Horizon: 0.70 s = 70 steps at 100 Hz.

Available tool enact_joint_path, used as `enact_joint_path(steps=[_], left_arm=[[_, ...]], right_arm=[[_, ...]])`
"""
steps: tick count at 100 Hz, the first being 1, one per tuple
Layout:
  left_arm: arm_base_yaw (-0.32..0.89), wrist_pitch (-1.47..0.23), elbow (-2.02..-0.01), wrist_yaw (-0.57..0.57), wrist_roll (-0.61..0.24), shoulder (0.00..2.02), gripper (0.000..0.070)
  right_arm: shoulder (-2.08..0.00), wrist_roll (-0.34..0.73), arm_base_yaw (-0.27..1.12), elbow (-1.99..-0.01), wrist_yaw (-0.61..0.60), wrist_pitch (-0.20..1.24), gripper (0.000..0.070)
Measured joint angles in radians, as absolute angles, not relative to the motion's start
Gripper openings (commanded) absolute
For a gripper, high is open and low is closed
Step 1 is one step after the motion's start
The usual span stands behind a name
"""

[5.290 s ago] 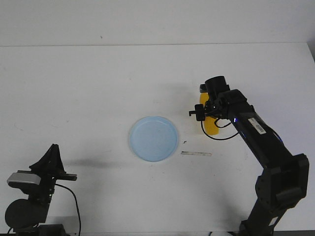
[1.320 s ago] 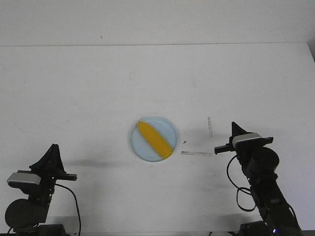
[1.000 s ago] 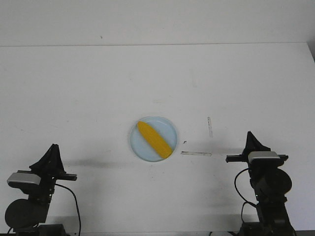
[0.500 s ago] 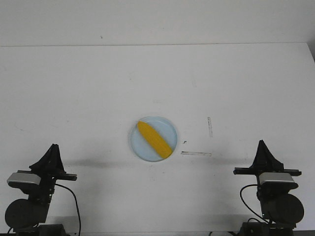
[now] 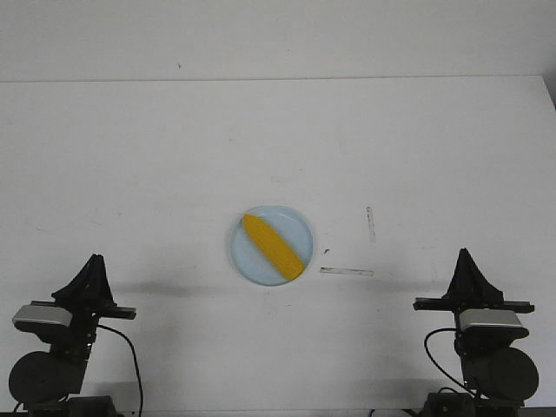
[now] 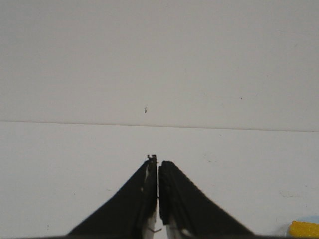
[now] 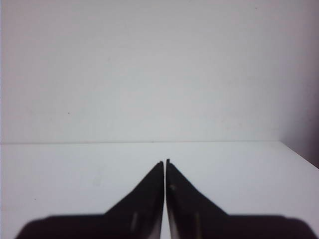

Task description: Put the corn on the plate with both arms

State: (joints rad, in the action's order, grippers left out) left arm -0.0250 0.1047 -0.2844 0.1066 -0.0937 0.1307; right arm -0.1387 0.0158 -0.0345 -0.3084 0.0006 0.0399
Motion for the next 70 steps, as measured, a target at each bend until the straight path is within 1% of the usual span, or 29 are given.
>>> enact_joint_path(steps=[36, 70], left_arm=[[-0.025, 0.105, -0.284, 0.105, -0.094, 0.131, 0.0001], [-0.024, 0.105, -0.273, 0.028, -0.088, 0.122, 0.0001]], right_arm=[[-0.139, 0.016, -0.035, -0.308, 0.001, 0.04, 0.0007], [-0.139, 0.016, -0.035, -0.308, 0.001, 0.04, 0.0007]])
